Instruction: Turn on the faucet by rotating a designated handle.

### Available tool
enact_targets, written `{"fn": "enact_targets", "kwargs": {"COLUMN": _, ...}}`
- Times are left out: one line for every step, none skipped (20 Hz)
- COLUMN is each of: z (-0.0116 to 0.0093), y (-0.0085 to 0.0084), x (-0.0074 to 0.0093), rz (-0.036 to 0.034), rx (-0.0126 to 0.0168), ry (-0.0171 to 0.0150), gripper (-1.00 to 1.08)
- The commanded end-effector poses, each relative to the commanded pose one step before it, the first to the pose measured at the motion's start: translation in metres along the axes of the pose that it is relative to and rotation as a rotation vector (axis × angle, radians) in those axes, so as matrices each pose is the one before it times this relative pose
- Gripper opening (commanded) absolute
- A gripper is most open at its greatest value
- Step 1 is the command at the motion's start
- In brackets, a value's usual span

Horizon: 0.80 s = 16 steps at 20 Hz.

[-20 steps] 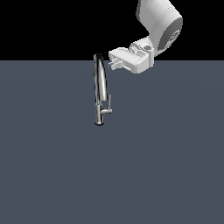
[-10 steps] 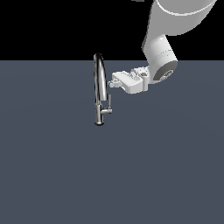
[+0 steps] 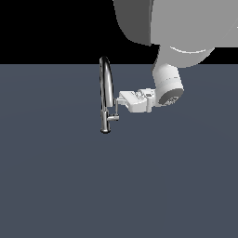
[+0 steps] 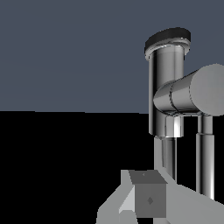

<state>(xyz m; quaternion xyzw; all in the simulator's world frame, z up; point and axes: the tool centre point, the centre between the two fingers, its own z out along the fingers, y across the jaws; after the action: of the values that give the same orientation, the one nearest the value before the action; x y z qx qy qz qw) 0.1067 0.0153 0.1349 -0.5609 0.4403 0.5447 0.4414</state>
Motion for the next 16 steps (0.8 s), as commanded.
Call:
{"fn": "enact_targets", "kwargs": {"z": 0.00167, "y": -0.0015, "x": 0.00631, "rz": 0.01289, "rx": 0.01422, "ry": -0.0166, "gripper": -1.0}}
{"fn": "enact_targets", "kwargs": {"z": 0.00043, "y": -0.00023, "x": 0.00155, "rz": 0.00297, "rx": 0.00297, "ry": -0.00359, "gripper": -1.0}}
{"fn": "enact_targets", "kwargs": {"z": 0.00034, "y": -0.00015, "x": 0.00098, "rz": 0.00183, "rx": 0.00187, "ry": -0.00226, "gripper": -1.0}}
{"fn": "enact_targets", "kwargs": {"z": 0.00025, "y": -0.00007, "x": 0.00042, "rz": 0.00068, "rx": 0.00076, "ry": -0.00092, "gripper": -1.0}}
{"fn": "enact_targets", "kwargs": {"z": -0.00013, "y": -0.00001, "x": 0.00021, "rz": 0.0, "rx": 0.0, "ry": 0.0, "gripper": -1.0}}
{"fn": "enact_targets", "kwargs": {"z": 0.00021, "y": 0.00012, "x": -0.00097, "rz": -0.00196, "rx": -0.00165, "ry": 0.00198, "gripper": -1.0}}
{"fn": "enact_targets", "kwargs": {"z": -0.0001, "y": 0.00014, "x": -0.00096, "rz": -0.00213, "rx": -0.00195, "ry": 0.00234, "gripper": -1.0}}
{"fn": "enact_targets", "kwargs": {"z": -0.0001, "y": 0.0001, "x": -0.00067, "rz": -0.00147, "rx": -0.00136, "ry": 0.00163, "gripper": -1.0}}
{"fn": "enact_targets", "kwargs": {"z": 0.00006, "y": 0.00004, "x": -0.00036, "rz": -0.00068, "rx": -0.00063, "ry": 0.00076, "gripper": -1.0}}
{"fn": "enact_targets", "kwargs": {"z": 0.0, "y": 0.0, "x": 0.0, "rz": 0.0, "rx": 0.0, "ry": 0.0, "gripper": -1.0}}
{"fn": "enact_targets", "kwargs": {"z": 0.0, "y": 0.0, "x": 0.0, "rz": 0.0, "rx": 0.0, "ry": 0.0, "gripper": -1.0}}
{"fn": "enact_targets", "kwargs": {"z": 0.0, "y": 0.0, "x": 0.0, "rz": 0.0, "rx": 0.0, "ry": 0.0, "gripper": -1.0}}
{"fn": "enact_targets", "kwargs": {"z": 0.00017, "y": -0.00011, "x": -0.00007, "rz": 0.0, "rx": 0.0, "ry": 0.0, "gripper": -1.0}}
{"fn": "enact_targets", "kwargs": {"z": 0.0, "y": 0.00147, "x": -0.00037, "rz": 0.0, "rx": 0.0, "ry": 0.0, "gripper": -1.0}}
{"fn": "enact_targets", "kwargs": {"z": 0.0, "y": 0.0015, "x": -0.00037, "rz": 0.0, "rx": 0.0, "ry": 0.0, "gripper": -1.0}}
{"fn": "enact_targets", "kwargs": {"z": 0.0, "y": 0.00153, "x": -0.00038, "rz": 0.0, "rx": 0.0, "ry": 0.0, "gripper": -1.0}}
